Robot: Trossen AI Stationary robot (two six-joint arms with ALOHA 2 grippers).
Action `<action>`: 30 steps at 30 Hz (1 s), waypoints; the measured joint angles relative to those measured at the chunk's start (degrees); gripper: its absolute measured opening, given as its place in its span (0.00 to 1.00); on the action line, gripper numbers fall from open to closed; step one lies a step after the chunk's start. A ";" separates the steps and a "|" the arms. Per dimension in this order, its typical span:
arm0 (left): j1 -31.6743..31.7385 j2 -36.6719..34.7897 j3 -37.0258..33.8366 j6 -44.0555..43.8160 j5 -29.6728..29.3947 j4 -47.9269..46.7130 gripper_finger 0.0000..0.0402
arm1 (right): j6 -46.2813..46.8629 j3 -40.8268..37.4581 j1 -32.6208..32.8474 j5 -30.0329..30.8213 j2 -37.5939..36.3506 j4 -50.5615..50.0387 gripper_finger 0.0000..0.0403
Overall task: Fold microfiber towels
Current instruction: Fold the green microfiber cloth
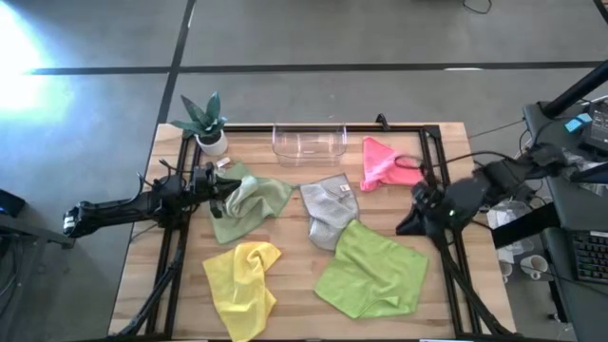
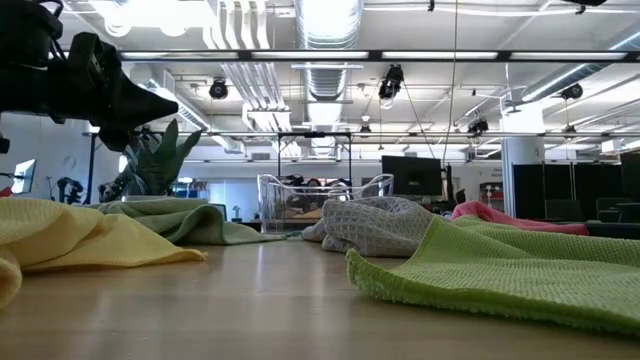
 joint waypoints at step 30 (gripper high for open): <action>0.01 0.00 0.00 -0.02 0.00 0.00 0.00 | 19.44 9.46 20.61 -1.58 26.99 -21.17 0.13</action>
